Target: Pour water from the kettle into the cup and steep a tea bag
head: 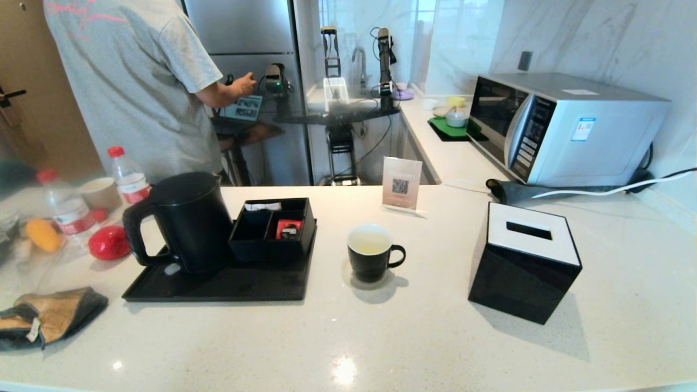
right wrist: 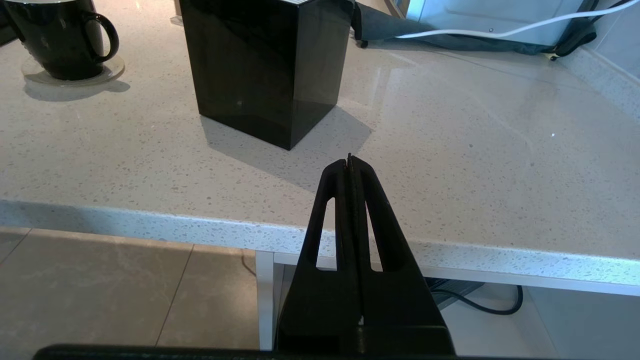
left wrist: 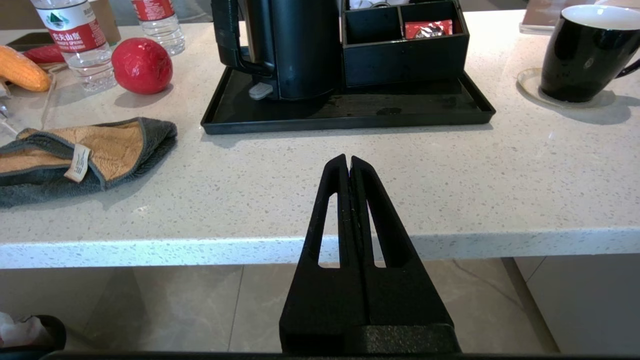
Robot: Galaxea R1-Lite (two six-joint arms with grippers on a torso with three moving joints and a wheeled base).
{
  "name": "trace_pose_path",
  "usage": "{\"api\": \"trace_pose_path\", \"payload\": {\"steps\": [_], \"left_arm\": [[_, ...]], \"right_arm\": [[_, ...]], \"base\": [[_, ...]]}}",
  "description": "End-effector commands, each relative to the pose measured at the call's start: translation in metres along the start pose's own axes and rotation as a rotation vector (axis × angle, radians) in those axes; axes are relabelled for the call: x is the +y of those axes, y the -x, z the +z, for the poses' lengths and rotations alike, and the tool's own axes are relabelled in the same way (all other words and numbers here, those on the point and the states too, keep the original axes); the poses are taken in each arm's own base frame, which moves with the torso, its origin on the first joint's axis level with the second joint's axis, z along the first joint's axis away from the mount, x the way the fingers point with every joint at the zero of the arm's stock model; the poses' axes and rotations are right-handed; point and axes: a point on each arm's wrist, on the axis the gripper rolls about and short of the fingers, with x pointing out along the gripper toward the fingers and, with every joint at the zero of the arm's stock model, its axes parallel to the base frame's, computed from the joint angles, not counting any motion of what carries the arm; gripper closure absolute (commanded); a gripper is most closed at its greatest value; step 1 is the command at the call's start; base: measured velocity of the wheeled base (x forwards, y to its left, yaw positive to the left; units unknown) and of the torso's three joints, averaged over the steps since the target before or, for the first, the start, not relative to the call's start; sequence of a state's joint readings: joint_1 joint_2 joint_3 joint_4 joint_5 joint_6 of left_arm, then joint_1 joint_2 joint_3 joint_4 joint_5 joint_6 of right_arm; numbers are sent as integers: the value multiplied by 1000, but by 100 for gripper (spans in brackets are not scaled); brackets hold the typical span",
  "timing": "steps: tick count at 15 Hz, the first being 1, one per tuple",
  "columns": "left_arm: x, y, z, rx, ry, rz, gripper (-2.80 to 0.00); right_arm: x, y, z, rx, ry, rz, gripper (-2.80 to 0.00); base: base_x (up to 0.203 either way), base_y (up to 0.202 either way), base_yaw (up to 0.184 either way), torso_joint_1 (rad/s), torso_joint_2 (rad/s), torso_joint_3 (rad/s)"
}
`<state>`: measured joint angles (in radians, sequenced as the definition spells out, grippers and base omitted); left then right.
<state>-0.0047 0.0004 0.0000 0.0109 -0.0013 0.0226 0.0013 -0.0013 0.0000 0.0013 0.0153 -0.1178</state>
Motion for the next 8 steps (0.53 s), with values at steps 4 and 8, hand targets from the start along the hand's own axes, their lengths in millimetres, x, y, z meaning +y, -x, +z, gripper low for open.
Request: {"api": "trace_pose_path", "payload": {"steps": [4,8], "left_arm": [[0,0,0,-1,0,0,0],[0,0,0,-1,0,0,0]], "right_arm": [[-1,0,0,2,-24,-21,0],[0,0,0,5,-39,-16,0]], "base": [[0,0,0,0,0,0],[0,0,0,0,0,0]]}}
